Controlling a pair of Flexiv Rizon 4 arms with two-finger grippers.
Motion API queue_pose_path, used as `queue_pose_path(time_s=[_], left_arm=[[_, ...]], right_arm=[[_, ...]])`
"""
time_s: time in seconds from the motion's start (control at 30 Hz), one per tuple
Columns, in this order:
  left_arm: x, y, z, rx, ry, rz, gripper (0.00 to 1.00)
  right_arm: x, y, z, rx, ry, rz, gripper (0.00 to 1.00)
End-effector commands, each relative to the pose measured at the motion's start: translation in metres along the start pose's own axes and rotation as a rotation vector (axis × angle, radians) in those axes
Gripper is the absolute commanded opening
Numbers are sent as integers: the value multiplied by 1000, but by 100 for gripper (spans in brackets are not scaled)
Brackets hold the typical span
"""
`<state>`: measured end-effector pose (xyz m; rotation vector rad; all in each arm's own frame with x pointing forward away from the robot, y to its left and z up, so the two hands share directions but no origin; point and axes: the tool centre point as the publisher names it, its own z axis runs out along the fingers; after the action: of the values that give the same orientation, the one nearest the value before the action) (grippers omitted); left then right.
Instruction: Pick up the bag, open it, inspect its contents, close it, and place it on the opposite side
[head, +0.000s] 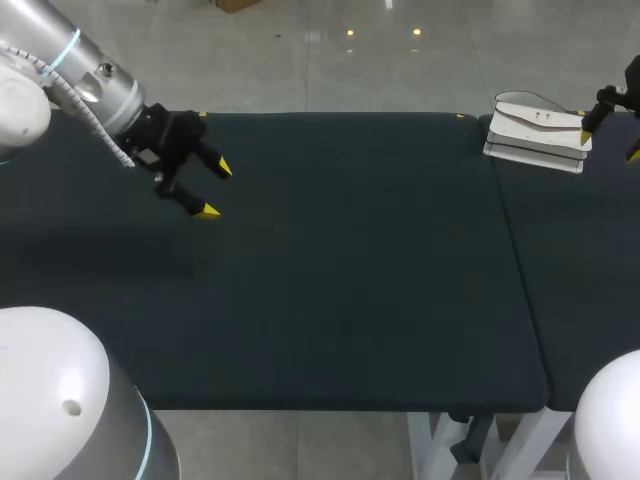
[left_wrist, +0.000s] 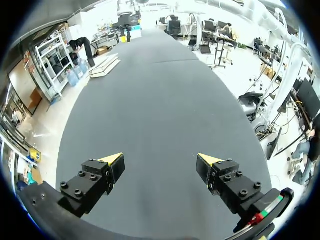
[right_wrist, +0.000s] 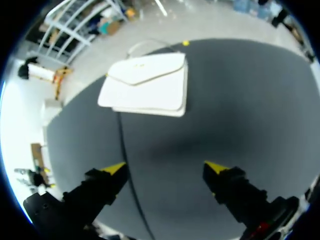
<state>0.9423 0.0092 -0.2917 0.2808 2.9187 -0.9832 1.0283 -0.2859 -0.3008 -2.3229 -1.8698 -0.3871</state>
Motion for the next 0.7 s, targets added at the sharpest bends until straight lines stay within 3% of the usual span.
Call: queue_pose_path(time_s=[0.03,0.37,0.7], left_arm=[[-8,1,6,19,21,0,100],[-8,1,6,19,21,0,100],[-8,1,6,19,21,0,100]], right_arm=[[-8,8,5,-5,25,14,100],[-23,26,18,-11,77,60,100],[-30,62,35,-41,155,119,100]])
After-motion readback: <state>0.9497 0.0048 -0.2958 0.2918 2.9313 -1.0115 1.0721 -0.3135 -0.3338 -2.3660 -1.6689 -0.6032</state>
